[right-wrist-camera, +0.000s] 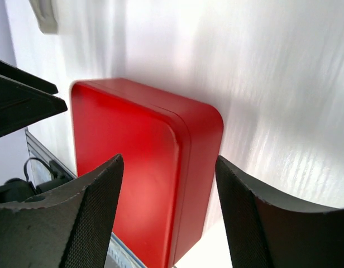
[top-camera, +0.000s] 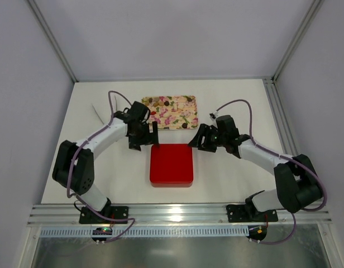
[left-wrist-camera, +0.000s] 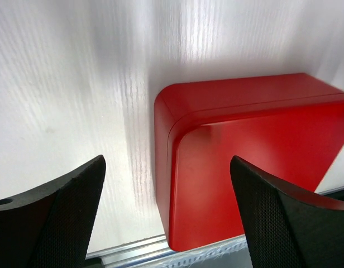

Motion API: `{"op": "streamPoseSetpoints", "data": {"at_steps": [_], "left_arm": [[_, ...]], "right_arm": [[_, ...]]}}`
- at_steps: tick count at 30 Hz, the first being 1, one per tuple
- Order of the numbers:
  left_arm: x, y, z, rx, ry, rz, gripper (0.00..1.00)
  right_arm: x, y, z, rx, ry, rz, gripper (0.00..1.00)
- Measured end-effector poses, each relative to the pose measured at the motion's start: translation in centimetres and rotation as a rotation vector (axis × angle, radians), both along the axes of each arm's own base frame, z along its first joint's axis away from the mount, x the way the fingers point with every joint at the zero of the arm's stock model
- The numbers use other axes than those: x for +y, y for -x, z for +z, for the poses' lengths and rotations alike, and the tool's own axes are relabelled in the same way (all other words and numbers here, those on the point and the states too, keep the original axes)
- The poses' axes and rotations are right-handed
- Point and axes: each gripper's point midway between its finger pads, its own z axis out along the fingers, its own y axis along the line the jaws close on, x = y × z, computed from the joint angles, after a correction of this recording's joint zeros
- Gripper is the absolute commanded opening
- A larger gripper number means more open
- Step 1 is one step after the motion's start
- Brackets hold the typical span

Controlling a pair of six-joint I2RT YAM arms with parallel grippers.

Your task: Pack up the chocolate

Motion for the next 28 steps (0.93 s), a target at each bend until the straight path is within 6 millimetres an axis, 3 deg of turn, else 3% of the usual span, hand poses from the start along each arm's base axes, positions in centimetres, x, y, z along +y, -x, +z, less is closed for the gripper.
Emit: {"op": "streamPoseSetpoints", "data": {"at_steps": [3, 8, 12, 15, 18, 21, 28], "left_arm": [[0.5, -1.6, 2.7, -0.075, 0.001, -0.004, 0.92], [0.6, -3.7, 11.5, -0.334, 0.054, -0.033, 0.94], [1.8, -2.6, 18.9, -0.546, 0.1, -0.041, 0.95], [3.0, -0.9, 22.5, -0.655, 0.118, -0.041, 0.96], [3.9, 0.6, 24.1, -0.711, 0.126, -0.037, 0.97], [4.7, 1.7, 24.2, -0.729, 0.121, -0.038, 0.97], [5.3, 2.7, 22.6, -0.684, 0.094, -0.04, 0.97]], "right_arm": [[-0.8, -1.2, 3.0, -0.073, -0.003, -0.022, 0.72], [-3.4, -2.6, 10.5, -0.275, 0.013, -0.1, 0.77], [-6.0, -2.5, 17.0, -0.438, 0.057, -0.177, 0.81], [-8.1, -1.6, 20.7, -0.536, 0.091, -0.244, 0.9], [-10.4, 0.1, 23.1, -0.614, 0.129, -0.32, 0.91], [-12.1, 1.5, 24.0, -0.646, 0.155, -0.373, 0.91], [-13.5, 2.4, 23.5, -0.631, 0.201, -0.413, 0.91]]}}
